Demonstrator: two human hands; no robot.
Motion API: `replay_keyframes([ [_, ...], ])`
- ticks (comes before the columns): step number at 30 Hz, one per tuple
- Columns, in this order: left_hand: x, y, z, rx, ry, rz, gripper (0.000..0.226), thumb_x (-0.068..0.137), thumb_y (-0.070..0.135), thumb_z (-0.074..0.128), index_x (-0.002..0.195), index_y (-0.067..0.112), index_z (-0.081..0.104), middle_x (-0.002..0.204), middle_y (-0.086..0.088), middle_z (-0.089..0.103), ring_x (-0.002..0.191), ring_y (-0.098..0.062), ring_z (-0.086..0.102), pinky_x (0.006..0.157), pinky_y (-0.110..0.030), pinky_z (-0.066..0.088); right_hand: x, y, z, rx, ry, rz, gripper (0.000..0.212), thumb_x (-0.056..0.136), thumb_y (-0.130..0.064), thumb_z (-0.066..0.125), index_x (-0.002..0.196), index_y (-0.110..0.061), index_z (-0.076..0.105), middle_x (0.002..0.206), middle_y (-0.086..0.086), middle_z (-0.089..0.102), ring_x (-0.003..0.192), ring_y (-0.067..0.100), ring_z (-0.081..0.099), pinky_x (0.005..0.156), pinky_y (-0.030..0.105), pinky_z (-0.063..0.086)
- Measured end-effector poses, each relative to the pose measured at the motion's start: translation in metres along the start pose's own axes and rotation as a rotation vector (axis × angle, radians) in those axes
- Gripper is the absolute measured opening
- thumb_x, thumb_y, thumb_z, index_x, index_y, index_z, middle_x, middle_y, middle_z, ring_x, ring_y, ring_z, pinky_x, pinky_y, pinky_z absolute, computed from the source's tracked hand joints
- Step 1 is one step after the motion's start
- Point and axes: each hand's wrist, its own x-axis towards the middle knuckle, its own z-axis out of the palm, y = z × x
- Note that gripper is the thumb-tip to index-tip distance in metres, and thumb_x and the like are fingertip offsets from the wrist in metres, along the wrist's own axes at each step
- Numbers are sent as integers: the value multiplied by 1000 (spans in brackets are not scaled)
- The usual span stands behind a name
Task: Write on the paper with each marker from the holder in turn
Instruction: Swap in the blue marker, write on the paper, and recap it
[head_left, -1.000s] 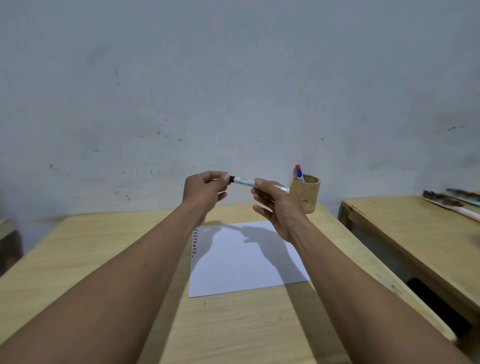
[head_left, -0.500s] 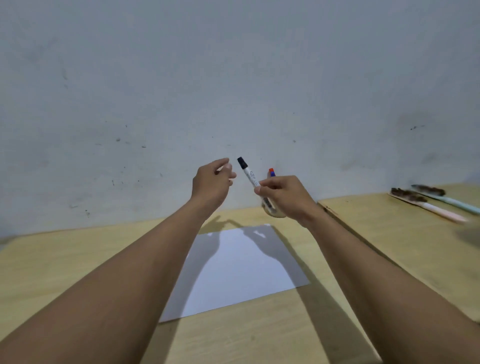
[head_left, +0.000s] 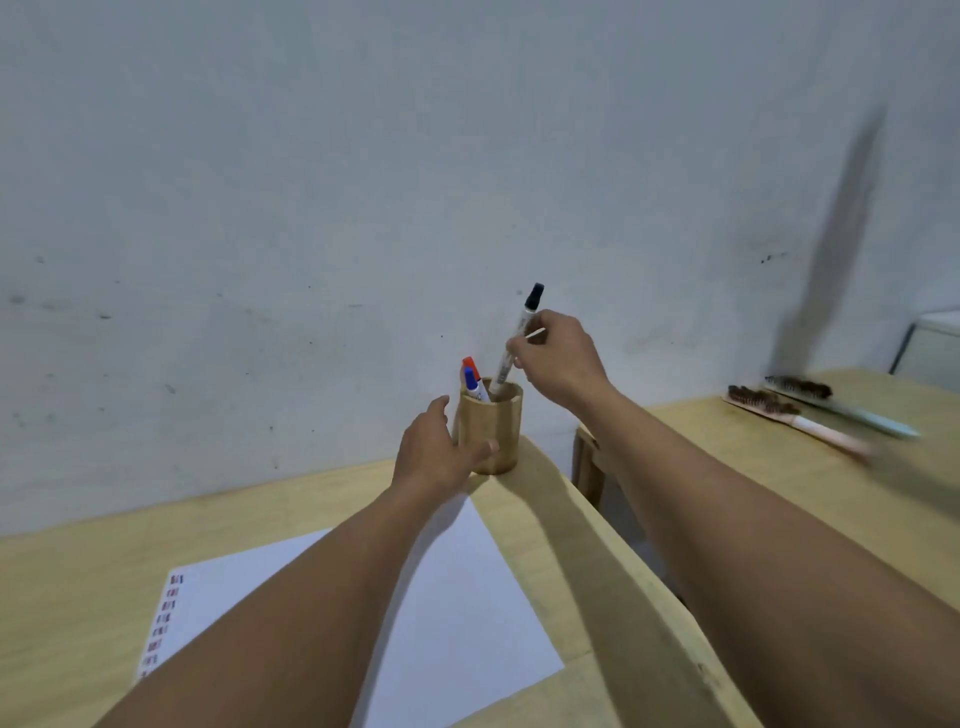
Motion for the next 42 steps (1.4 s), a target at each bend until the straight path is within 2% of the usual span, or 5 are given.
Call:
replay_keyframes([
  [7, 18, -7, 27, -153, 40, 43, 49, 74, 18, 79, 119, 21, 57, 104, 7, 66, 83, -1, 60, 52, -7, 43, 17, 20, 26, -160, -56, 18, 25, 97, -23, 62, 103, -1, 72, 96, 12, 73, 78, 23, 65, 67, 32, 52],
  [14, 19, -11, 27, -199, 47, 59, 44, 77, 17, 77, 114, 25, 54, 98, 11, 63, 81, 3, 58, 56, -8, 44, 22, 35, 44, -249, -126, 82, 21, 89, -23, 71, 84, -4, 79, 84, 11, 75, 76, 24, 71, 72, 41, 61],
  [22, 13, -6, 25, -293, 45, 37, 45, 74, 15, 81, 108, 26, 55, 92, 15, 61, 79, 3, 58, 50, -2, 41, 6, 30, 40, -136, -71, 44, 25, 85, -18, 70, 105, -20, 54, 88, 5, 67, 78, 23, 65, 66, 37, 53],
  [31, 17, -11, 25, -247, 31, 8, 50, 77, -9, 71, 120, 14, 61, 90, 13, 61, 75, 3, 54, 49, 1, 40, -8, 22, 46, -252, -173, -18, 21, 87, -32, 65, 102, -25, 78, 101, -4, 74, 89, 21, 65, 73, 30, 48],
  [42, 14, -11, 23, -255, 38, -26, 48, 79, 6, 75, 124, 16, 60, 105, 7, 66, 85, -5, 59, 50, -4, 42, -7, 14, 48, -245, 23, -141, 18, 97, -38, 60, 92, -21, 63, 84, -7, 63, 75, 17, 60, 61, 28, 43],
])
